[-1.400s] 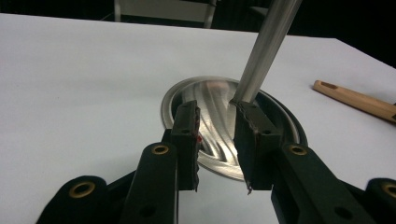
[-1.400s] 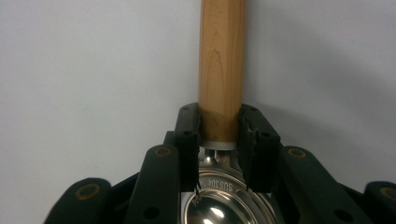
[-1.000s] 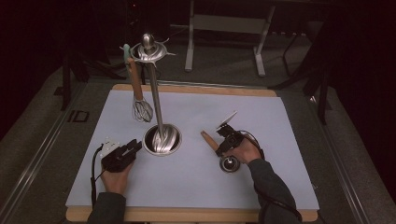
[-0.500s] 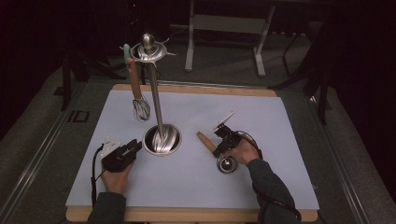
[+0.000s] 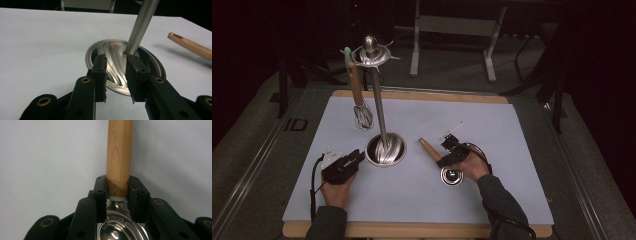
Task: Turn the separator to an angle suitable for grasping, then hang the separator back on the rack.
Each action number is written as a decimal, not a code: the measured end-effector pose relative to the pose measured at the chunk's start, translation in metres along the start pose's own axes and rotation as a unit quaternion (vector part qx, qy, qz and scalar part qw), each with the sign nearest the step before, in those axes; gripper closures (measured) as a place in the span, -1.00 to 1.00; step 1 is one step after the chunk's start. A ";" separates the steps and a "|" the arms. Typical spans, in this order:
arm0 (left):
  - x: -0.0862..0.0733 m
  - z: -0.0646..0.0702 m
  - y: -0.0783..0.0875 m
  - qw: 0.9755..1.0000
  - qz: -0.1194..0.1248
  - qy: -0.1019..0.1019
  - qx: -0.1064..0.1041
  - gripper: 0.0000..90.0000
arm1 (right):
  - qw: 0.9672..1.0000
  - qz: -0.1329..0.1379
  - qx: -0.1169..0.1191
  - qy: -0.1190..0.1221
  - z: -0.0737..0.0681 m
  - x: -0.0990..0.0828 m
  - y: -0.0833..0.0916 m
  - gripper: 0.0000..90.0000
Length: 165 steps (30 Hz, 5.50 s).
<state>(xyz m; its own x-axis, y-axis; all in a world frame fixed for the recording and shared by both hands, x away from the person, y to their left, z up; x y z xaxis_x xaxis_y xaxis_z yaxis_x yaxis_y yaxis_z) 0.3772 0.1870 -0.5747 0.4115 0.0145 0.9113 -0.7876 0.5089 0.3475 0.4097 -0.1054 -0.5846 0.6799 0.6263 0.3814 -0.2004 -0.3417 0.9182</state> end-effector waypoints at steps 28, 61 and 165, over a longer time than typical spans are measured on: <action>0.000 0.000 -0.001 1.000 0.000 0.002 -0.002 0.56 | 0.998 0.065 0.016 0.013 -0.015 0.017 0.019 0.57; 0.000 0.000 0.000 1.000 0.000 0.001 0.001 0.55 | 0.983 0.173 -0.003 0.056 -0.041 0.043 0.057 0.58; -0.004 0.000 -0.004 1.000 -0.023 -0.009 0.012 0.53 | 0.929 0.316 0.036 0.188 -0.102 0.098 0.144 0.58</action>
<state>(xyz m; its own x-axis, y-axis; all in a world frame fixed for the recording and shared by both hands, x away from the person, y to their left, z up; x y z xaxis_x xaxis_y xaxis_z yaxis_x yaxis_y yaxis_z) 0.3787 0.1843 -0.5799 0.4397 -0.0236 0.8979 -0.7790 0.4876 0.3943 0.3756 -0.0219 -0.4038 0.1445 0.4812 0.8646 -0.4189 -0.7619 0.4940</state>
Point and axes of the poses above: each handheld gripper's, and its own axes: y roughly backward along the jaws, x roughly out of its top, z roughly to its right, the point moved 10 cm from there along -y, roughly forward along the jaws, and after that the axes turned 5 degrees about -x, right-handed, at the moved point
